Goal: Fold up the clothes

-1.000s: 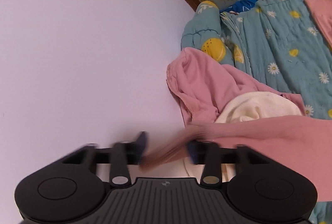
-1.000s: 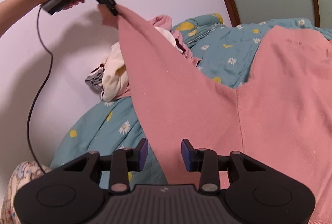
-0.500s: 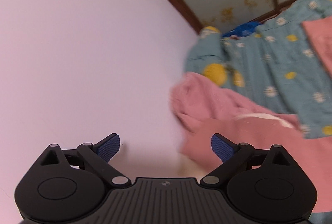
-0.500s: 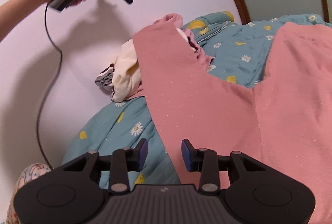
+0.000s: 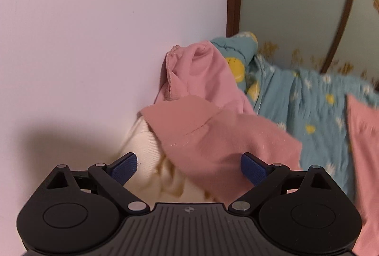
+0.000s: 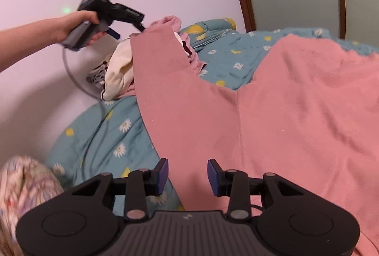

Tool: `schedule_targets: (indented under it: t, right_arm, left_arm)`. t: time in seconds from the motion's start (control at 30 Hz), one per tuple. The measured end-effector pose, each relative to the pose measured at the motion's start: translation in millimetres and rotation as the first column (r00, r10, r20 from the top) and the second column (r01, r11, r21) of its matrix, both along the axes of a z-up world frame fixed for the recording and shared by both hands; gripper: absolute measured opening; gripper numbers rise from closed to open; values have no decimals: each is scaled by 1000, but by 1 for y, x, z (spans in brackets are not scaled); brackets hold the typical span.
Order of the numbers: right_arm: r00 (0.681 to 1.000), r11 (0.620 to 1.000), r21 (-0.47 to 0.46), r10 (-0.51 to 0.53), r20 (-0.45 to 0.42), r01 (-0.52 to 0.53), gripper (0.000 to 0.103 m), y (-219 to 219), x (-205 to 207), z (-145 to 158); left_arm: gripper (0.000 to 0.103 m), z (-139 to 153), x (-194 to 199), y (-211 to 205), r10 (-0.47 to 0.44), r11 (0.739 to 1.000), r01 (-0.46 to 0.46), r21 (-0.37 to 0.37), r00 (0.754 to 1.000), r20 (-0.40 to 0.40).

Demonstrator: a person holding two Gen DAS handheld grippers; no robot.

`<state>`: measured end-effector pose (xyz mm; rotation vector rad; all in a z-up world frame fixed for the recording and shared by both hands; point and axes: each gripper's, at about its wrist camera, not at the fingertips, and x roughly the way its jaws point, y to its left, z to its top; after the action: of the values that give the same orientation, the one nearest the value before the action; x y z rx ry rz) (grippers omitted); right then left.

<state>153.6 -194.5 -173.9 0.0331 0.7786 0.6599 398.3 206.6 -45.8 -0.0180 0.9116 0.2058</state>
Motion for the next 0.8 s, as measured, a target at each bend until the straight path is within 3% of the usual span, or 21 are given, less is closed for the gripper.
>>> schedule_targets:
  t: [0.03,0.1,0.17,0.27,0.33,0.37,0.4,0.5,0.6,0.67,0.7,0.8]
  right_arm:
    - [999,997,-66,31,19,-29,35,7,-5,-3]
    - [994,974,-216,88,65,-72,35,32,-10,-13]
    - [983,938,-328,151,102,-110,35,60,-10,-27]
    - [959,857,-501,233,162,-124,35,106,-6,-60]
    - [945,804,-585,262,196,-102,28,125,-3,-77]
    - [946,806,-585,254,200,-92,9,126,-2,-80]
    - [951,813,-575,238,195,-85,6,127,1,-82]
    - [968,865,-497,178,176,-68,5,121,3,-71]
    - [973,938,-334,153,171,-89,1,112,-4,-31]
    - [970,952,-291,154,188,-95,1,110,-8,-15]
    - [968,955,-280,156,197,-97,1,110,-9,-9]
    - [970,964,-243,159,185,-111,1,107,-5,4]
  left_arm:
    - [46,0,1,1,-5,1000,5,-3,1000,3]
    - [16,3,1,-3,-10,1000,10,11,1000,-3]
    - [12,6,1,-7,-14,1000,14,27,1000,-9]
    - [12,14,-4,-17,-68,990,69,120,998,-13]
    - [11,19,-4,-23,-111,977,110,184,994,-6]
    - [11,21,-4,-24,-119,972,118,203,993,-7]
    - [11,23,-5,-26,-128,967,126,222,992,-8]
    - [11,40,-6,-26,-134,942,130,308,991,-9]
    - [10,65,-5,-18,-119,916,98,388,992,30]
    - [10,84,-5,-11,-98,900,63,431,993,59]
    - [1,91,-4,-9,-89,892,48,450,994,71]
    - [2,89,-1,-9,-66,815,39,578,998,25]
